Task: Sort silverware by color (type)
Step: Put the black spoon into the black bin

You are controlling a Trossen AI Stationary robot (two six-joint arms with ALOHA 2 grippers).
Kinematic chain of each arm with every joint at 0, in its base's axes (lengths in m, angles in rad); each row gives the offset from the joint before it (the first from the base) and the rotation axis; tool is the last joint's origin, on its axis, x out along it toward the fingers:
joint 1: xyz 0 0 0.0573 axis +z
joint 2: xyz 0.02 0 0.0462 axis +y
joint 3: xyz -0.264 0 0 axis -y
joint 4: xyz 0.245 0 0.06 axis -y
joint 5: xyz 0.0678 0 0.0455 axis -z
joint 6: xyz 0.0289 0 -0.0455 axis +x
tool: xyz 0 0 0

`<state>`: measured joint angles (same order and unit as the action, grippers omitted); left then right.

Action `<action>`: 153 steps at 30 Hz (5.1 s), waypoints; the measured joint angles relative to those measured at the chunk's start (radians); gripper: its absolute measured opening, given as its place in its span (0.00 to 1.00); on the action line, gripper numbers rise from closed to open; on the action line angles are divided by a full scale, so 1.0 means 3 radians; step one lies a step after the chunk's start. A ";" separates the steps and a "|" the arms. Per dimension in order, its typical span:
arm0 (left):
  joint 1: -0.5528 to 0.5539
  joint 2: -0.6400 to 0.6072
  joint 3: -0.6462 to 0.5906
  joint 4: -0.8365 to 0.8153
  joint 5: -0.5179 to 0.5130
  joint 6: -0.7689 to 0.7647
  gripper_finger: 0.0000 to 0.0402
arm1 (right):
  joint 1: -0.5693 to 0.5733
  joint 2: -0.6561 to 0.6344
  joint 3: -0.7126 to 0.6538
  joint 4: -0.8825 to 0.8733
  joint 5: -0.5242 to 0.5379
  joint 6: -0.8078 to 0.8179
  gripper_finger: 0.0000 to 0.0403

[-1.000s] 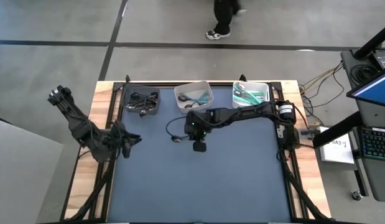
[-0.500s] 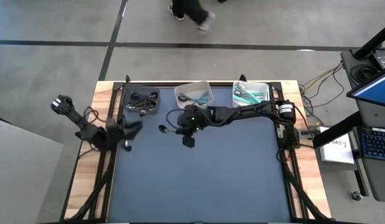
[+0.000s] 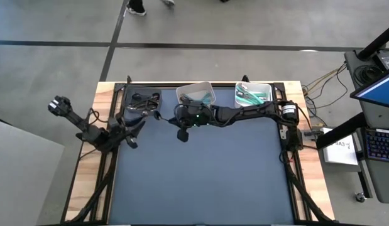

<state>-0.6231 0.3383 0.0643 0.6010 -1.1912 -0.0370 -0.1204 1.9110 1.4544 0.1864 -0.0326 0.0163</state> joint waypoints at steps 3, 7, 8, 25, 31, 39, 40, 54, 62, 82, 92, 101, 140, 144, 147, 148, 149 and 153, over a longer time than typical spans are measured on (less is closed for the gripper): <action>0.0003 0.0088 0.0004 0.0000 -0.0003 -0.0097 0.29 | -0.0001 -0.0012 0.0000 0.0111 0.0000 -0.0055 0.02; 0.0027 0.0160 0.0026 0.0022 -0.0013 -0.0119 0.31 | -0.0001 -0.0015 0.0001 0.0249 0.0001 -0.0332 0.02; 0.0041 0.0171 0.0037 0.0022 -0.0015 -0.0119 0.32 | -0.0001 -0.0015 0.0001 0.0291 0.0006 -0.0423 0.02; 0.0254 0.0332 0.0121 0.0030 -0.0014 -0.0115 0.33 | 0.0039 -0.0015 0.0004 0.0873 0.0939 -0.0955 0.02; 0.0258 0.0332 0.0121 0.0030 -0.0013 -0.0082 0.33 | 0.0118 -0.0015 0.0004 0.0894 0.0963 -0.0752 0.02; 0.0261 0.0326 0.0121 0.0037 -0.0013 -0.0070 0.33 | 0.0183 0.0316 0.0319 0.0915 0.0958 -0.0787 0.02; 0.0261 0.0326 0.0121 0.0040 -0.0013 -0.0071 0.33 | 0.0181 0.0356 0.0374 0.0890 0.0964 -0.0789 0.02; 0.0275 0.0320 0.0121 0.0419 -0.0032 0.0532 0.33 | 0.0183 0.0569 0.0677 0.0688 0.0861 -0.0810 0.02; 0.0275 0.0355 0.0193 0.0416 0.0014 0.0563 0.33 | 0.0182 0.0649 0.0838 0.0659 0.0800 -0.0875 0.02; 0.0283 0.0341 0.0429 0.0324 -0.0401 0.0743 0.02 | 0.0202 0.0728 0.0964 0.0538 0.0719 -0.0959 0.02; 0.0282 0.0287 0.0417 0.0313 -0.0367 0.0728 0.00 | 0.0151 0.0561 0.0965 0.0113 0.0696 -0.0752 0.16; 0.0305 0.0259 0.0416 0.0289 -0.1080 0.1053 0.00 | 0.0072 0.0199 0.0965 -0.0389 0.0976 -0.0754 0.37; 0.3652 0.0132 0.0348 -0.2295 0.0691 -0.1786 0.00 | -0.0081 -0.0404 0.0963 -0.2023 0.1334 0.0038 0.41; 0.3855 0.0152 0.0348 -0.2298 0.1407 -0.1966 0.00 | -0.0081 -0.0406 0.0963 -0.2023 0.1334 0.0037 0.41; 0.3956 0.0187 0.0348 -0.2299 0.1599 -0.2005 0.04 | -0.0081 -0.0406 0.0963 -0.2022 0.1334 0.0035 0.41; 0.3978 0.0197 0.0348 -0.2298 0.1600 -0.2001 0.06 | -0.0081 -0.0406 0.0963 -0.2022 0.1334 0.0035 0.41; 0.3998 0.0205 0.0348 -0.2299 0.1597 -0.1978 0.07 | -0.0081 -0.0406 0.0963 -0.2023 0.1334 0.0035 0.41; 0.4036 0.0211 0.0350 -0.2294 0.1588 -0.1719 0.14 | -0.0081 -0.0412 0.0963 -0.2089 0.1326 0.0037 0.41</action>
<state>0.5876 0.4015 0.1692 -0.0872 -0.7147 -0.5526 -0.1448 1.7873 1.7432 -0.4403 0.3651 0.0274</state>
